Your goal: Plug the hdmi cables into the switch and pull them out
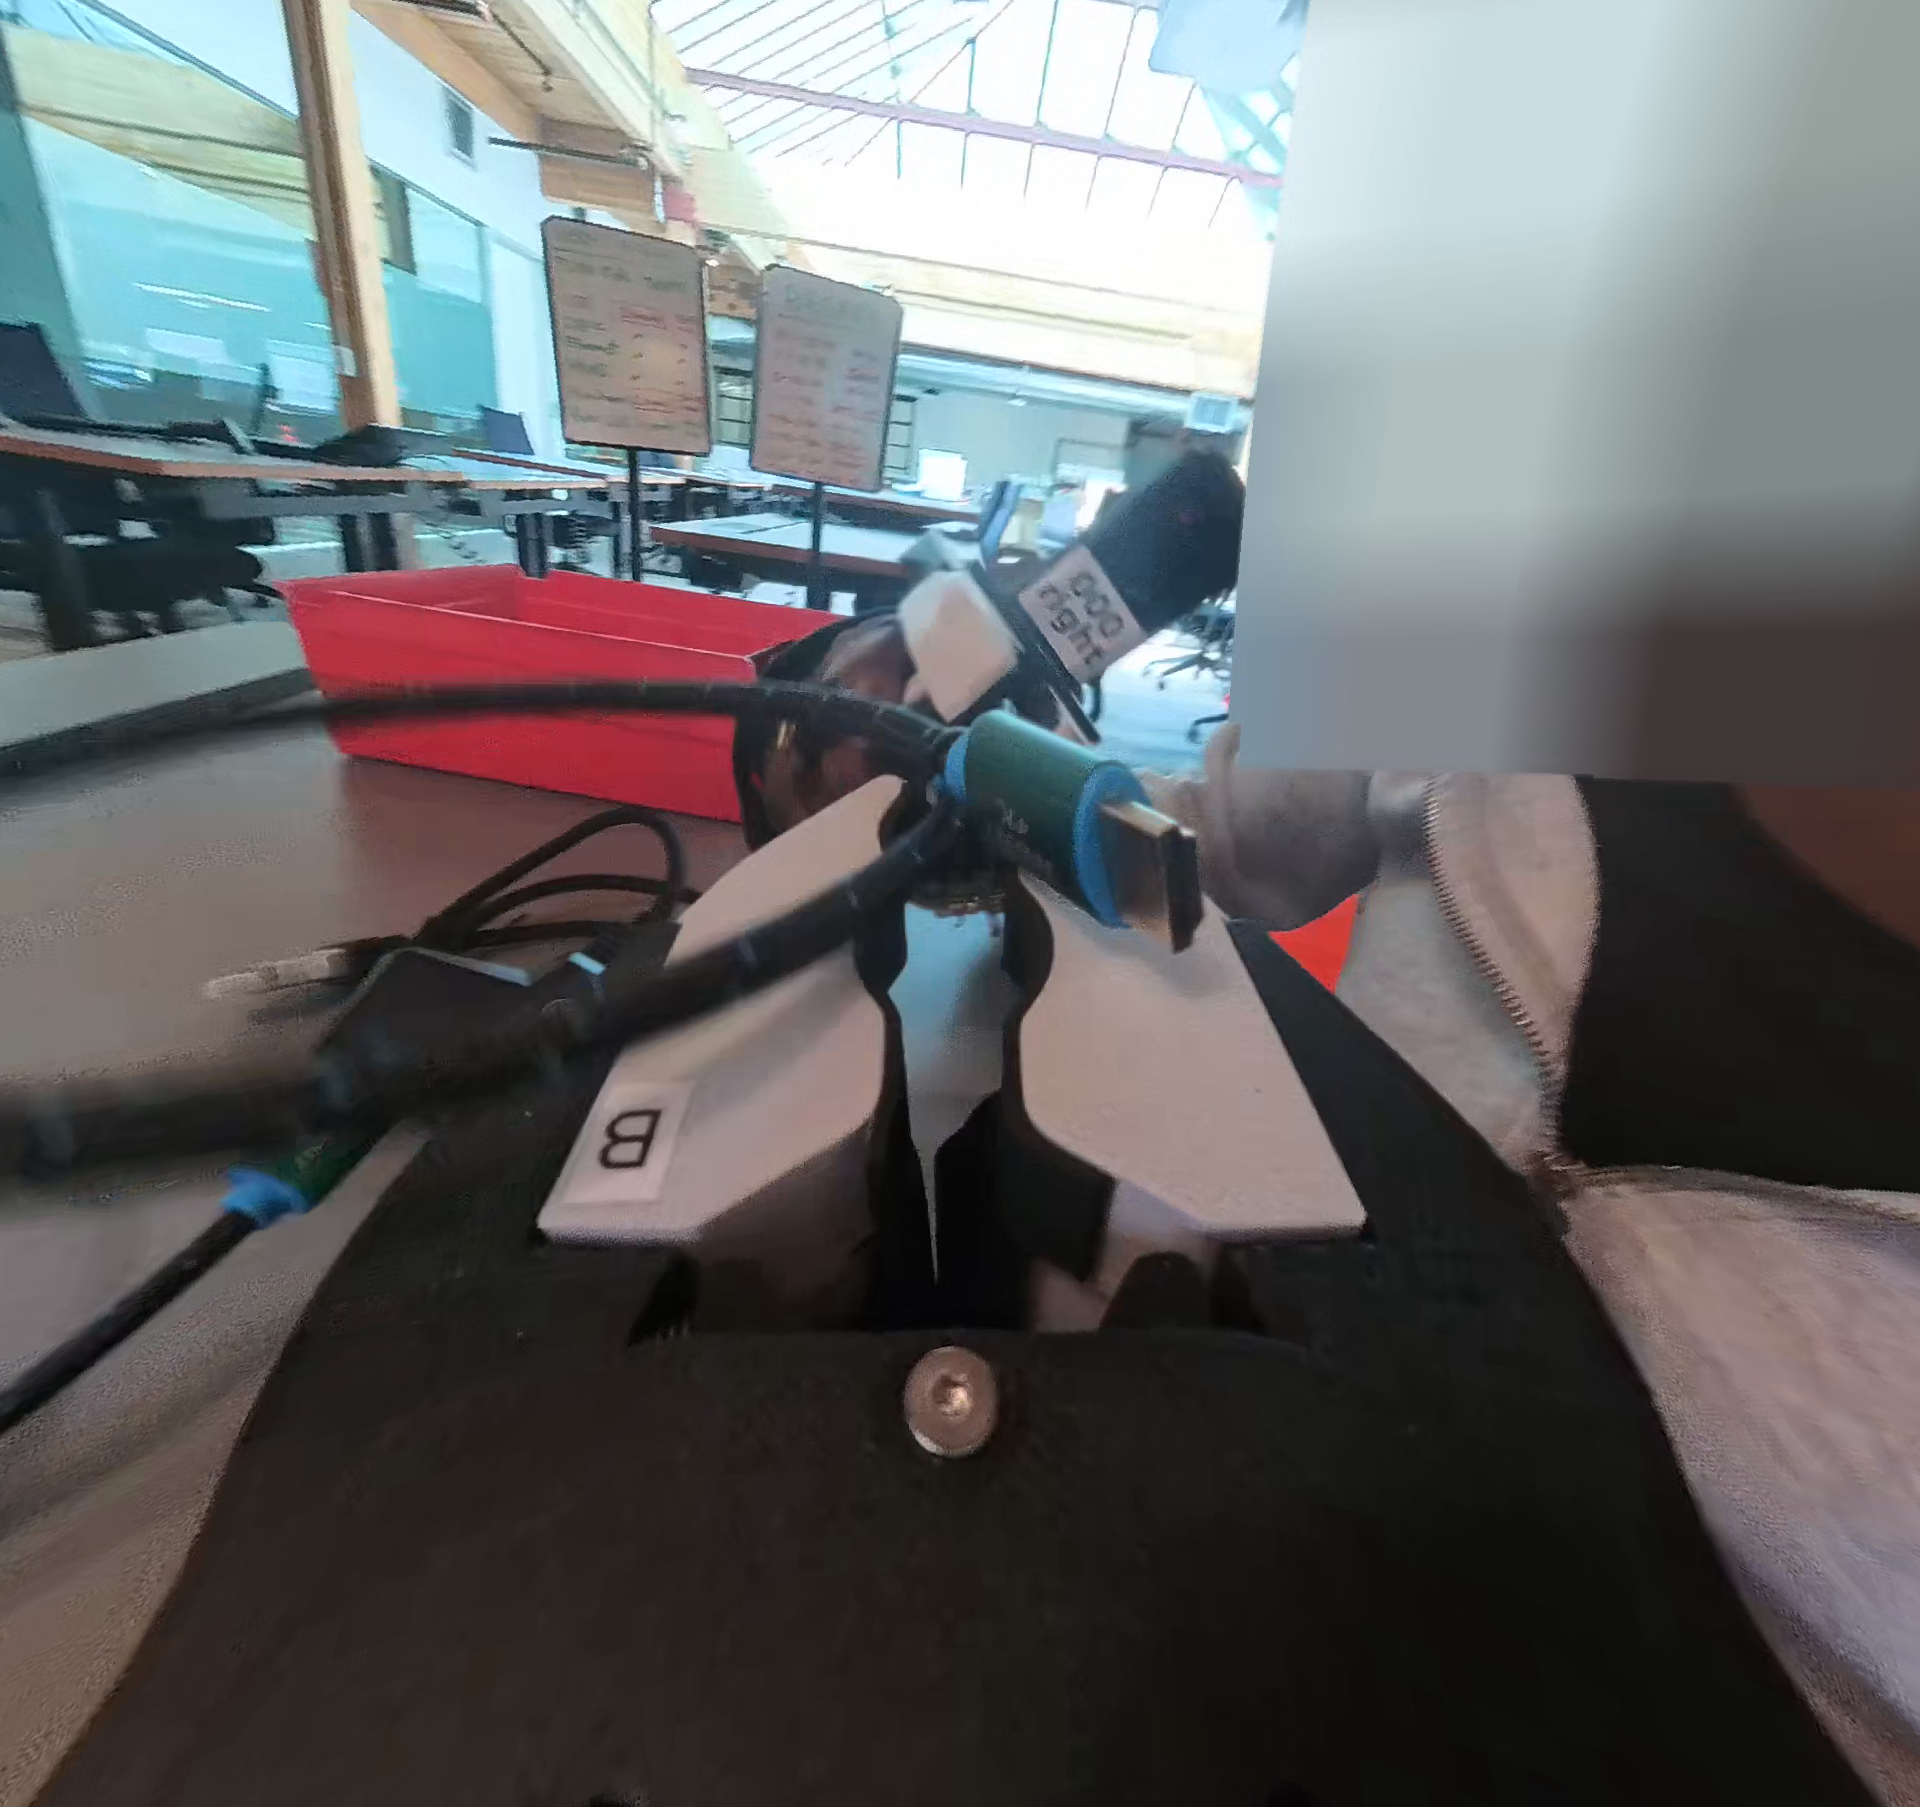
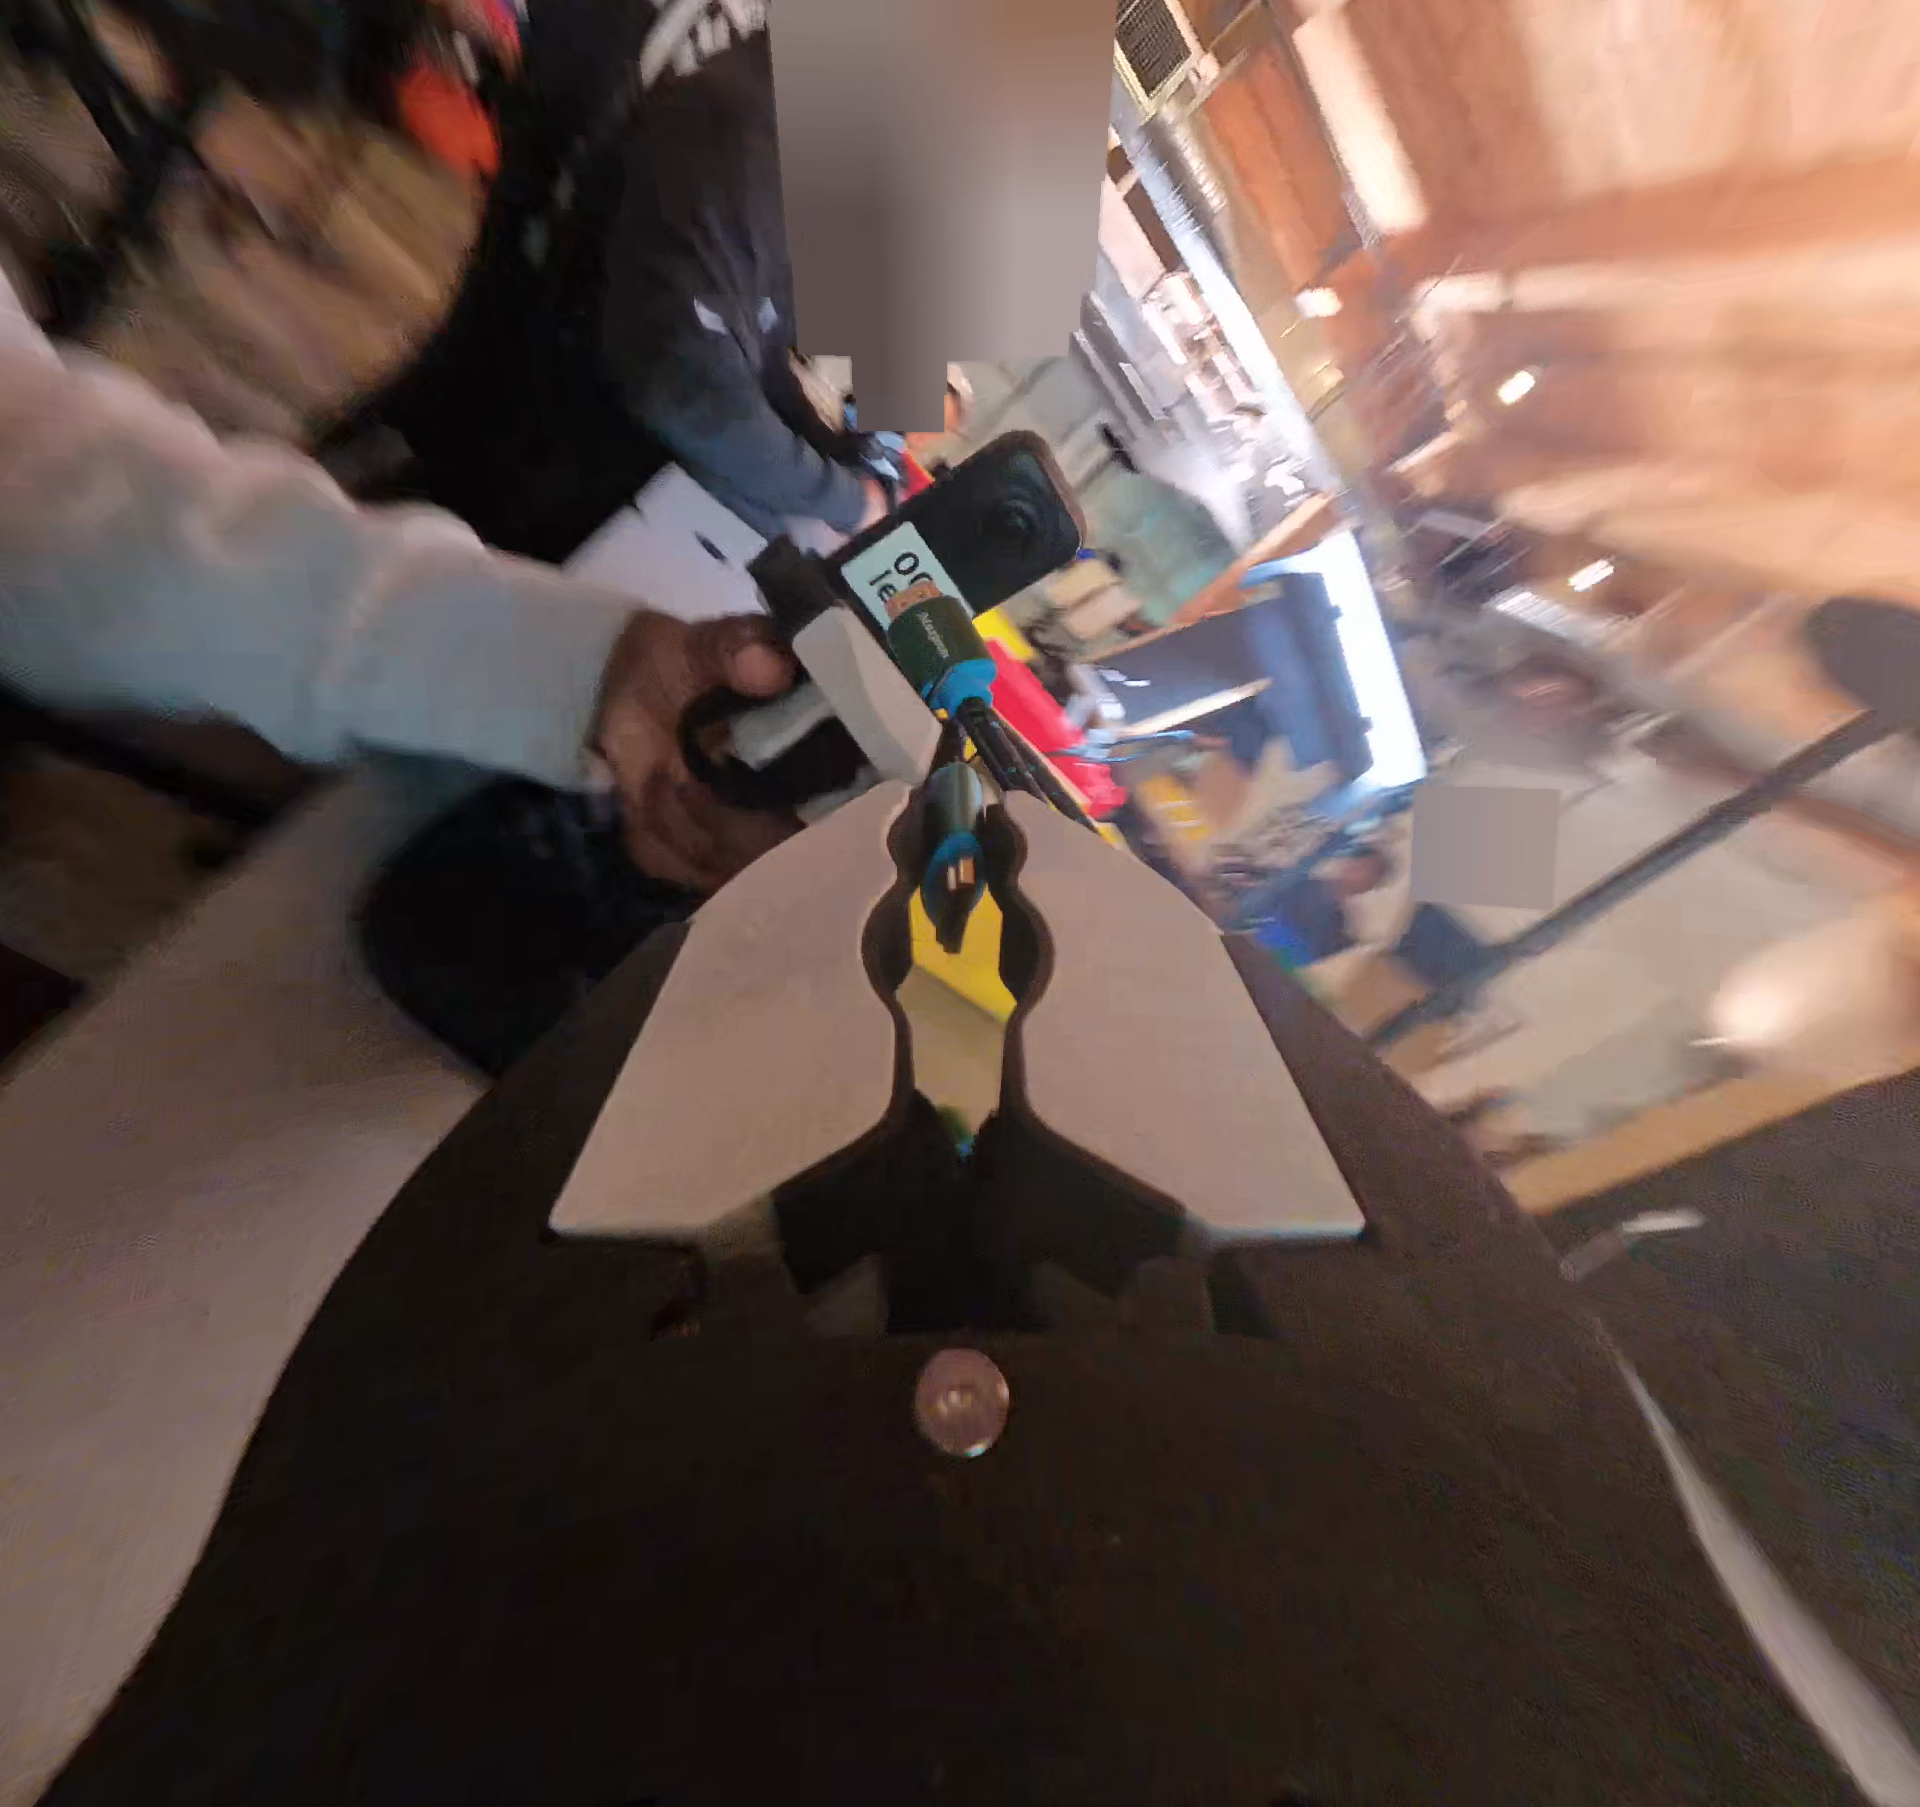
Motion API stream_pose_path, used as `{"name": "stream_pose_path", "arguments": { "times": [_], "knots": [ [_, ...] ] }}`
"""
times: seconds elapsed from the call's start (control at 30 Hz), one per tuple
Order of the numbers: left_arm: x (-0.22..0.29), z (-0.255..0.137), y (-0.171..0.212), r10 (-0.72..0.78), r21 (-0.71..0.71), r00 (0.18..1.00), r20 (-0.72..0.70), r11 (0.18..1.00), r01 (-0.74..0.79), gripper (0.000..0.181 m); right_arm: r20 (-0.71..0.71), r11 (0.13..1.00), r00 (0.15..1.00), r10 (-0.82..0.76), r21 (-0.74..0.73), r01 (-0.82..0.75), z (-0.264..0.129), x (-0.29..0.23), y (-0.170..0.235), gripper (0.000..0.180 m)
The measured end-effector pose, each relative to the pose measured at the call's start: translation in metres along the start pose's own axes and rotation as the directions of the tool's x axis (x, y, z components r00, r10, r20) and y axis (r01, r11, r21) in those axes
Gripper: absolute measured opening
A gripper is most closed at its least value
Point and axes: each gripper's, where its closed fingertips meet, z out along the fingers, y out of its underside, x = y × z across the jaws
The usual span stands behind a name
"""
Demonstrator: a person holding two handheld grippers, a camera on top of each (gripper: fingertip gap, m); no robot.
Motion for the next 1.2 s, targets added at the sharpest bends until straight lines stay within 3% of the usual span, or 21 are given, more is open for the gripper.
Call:
{"name": "stream_pose_path", "arguments": {
  "times": [0.1,0.17,0.63,1.0,1.13,1.2],
  "knots": [
    [0.006,0.002,-0.001,-0.061,0.013,0.996,-0.058,0.998,0.062,0.015,-0.056,0.907,0.908,-0.415,-0.11,0.407,0.001,-0.007,-0.001,0.011],
    [0.012,0.0,0.001,-0.072,-0.007,0.992,-0.104,0.997,0.071,0.014,-0.063,0.838,0.838,-0.542,-0.121,0.533,0.001,-0.013,-0.004,0.011],
    [0.028,-0.004,0.013,-0.054,-0.099,0.982,-0.182,0.994,0.036,0.011,-0.004,0.731,0.733,-0.68,-0.07,0.678,0.0,-0.034,-0.01,0.01],
    [0.032,-0.002,0.011,-0.047,-0.075,0.979,-0.197,0.997,0.033,0.02,-0.018,0.727,0.728,-0.686,-0.072,0.683,-0.001,-0.033,-0.013,0.011],
    [0.035,-0.001,0.008,-0.033,-0.064,0.978,-0.205,0.998,0.02,0.024,-0.028,0.727,0.728,-0.685,-0.07,0.683,-0.001,-0.032,-0.016,0.01],
    [0.029,0.002,0.007,-0.036,-0.062,0.986,-0.161,0.998,0.026,0.043,-0.027,0.714,0.714,-0.699,-0.067,0.697,0.0,-0.034,-0.017,0.011]
  ]
}}
